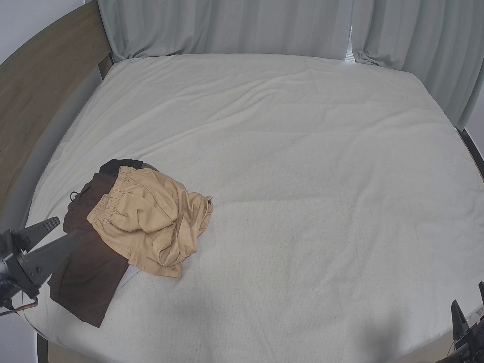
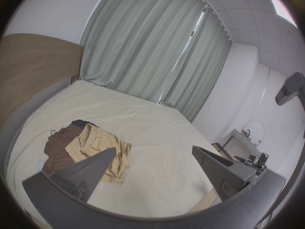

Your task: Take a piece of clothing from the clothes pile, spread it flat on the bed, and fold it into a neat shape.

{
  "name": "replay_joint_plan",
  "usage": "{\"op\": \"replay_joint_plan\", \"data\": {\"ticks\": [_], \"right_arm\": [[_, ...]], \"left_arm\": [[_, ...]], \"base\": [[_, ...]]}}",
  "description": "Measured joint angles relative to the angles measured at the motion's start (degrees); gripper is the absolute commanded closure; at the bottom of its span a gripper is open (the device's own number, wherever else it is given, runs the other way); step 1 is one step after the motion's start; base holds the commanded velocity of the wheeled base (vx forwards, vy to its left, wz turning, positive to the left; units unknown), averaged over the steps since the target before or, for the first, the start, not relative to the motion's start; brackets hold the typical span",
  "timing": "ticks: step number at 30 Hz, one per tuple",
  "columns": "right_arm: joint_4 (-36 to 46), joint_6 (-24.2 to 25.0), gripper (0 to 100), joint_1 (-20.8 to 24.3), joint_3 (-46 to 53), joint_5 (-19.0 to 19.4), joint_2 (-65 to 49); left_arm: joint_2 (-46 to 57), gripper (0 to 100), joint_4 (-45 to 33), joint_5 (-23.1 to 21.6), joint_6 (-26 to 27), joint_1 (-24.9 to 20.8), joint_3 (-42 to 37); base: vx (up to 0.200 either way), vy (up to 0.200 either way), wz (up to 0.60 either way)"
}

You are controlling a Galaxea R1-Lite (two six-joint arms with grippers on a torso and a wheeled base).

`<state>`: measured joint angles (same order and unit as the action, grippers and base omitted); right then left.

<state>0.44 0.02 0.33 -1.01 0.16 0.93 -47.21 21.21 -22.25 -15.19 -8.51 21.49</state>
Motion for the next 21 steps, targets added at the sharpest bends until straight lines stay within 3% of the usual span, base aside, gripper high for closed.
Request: {"op": "replay_joint_plan", "data": {"ticks": [7,15,21], "right_arm": [[0.0,0.0,0,0.0,0.0,0.0,0.0],[0.0,0.0,0,0.0,0.0,0.0,0.0],[0.0,-0.1,0,0.0,0.0,0.0,0.0]], "left_arm": [[-6.1,0,4.2,-1.0,-2.6,1.4,0.4],[-13.4,0,9.7,-10.1,-2.5,9.4,1.2],[-18.5,0,10.5,-12.9,-2.2,12.6,2.6]], "base": [[0.000,0.000,0.00],[0.000,0.000,0.00],[0.000,0.000,0.00]]}}
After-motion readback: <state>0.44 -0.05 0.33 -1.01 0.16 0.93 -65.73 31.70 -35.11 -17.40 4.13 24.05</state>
